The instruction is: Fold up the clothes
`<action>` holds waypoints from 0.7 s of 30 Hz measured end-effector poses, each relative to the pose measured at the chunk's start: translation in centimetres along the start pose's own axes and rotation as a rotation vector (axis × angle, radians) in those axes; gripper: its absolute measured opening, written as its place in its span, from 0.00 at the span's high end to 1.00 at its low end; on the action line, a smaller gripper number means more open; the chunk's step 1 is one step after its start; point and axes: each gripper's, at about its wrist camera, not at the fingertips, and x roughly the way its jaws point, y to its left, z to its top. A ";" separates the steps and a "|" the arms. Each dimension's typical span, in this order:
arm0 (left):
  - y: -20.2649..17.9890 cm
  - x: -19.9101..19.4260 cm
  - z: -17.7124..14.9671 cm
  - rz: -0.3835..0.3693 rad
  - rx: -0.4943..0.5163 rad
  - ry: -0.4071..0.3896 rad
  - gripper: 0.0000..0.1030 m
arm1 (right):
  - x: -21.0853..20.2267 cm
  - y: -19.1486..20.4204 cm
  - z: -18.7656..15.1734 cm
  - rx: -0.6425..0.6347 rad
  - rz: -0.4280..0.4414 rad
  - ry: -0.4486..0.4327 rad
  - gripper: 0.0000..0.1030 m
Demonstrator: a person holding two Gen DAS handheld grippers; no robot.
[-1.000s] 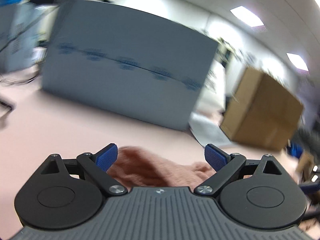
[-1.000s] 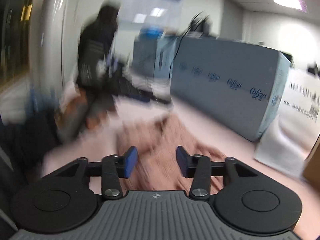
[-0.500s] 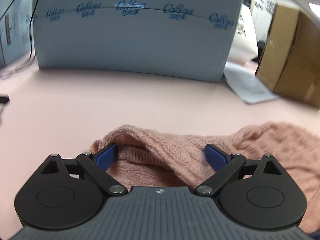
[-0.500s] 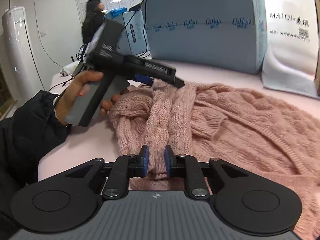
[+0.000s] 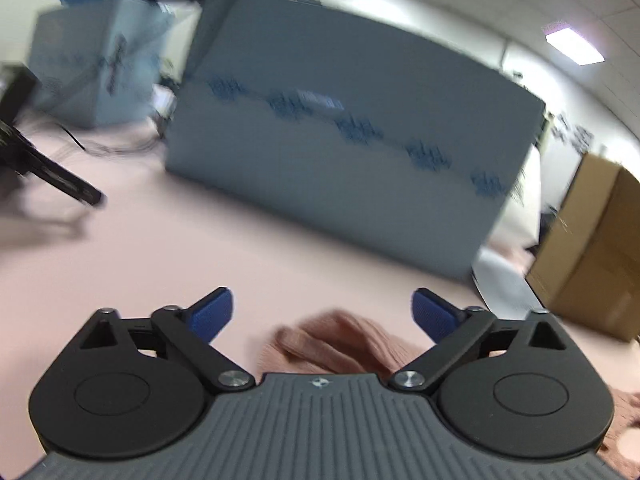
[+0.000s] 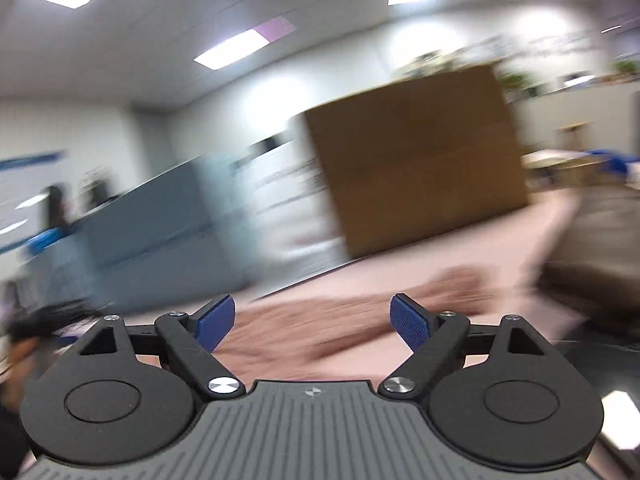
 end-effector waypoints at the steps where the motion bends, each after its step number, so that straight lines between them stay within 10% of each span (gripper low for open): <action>1: -0.2 -0.1 0.0 -0.007 0.005 0.000 0.00 | -0.4 -0.4 0.1 0.003 -0.040 -0.001 0.18; 9: -1.6 0.8 -0.8 -0.111 0.049 0.103 0.00 | -1.6 -5.3 0.1 0.184 -0.296 -0.011 0.20; 21: -1.2 1.4 -1.1 -0.141 0.019 0.170 0.00 | 1.4 -4.6 -3.1 -0.014 -0.347 0.172 0.64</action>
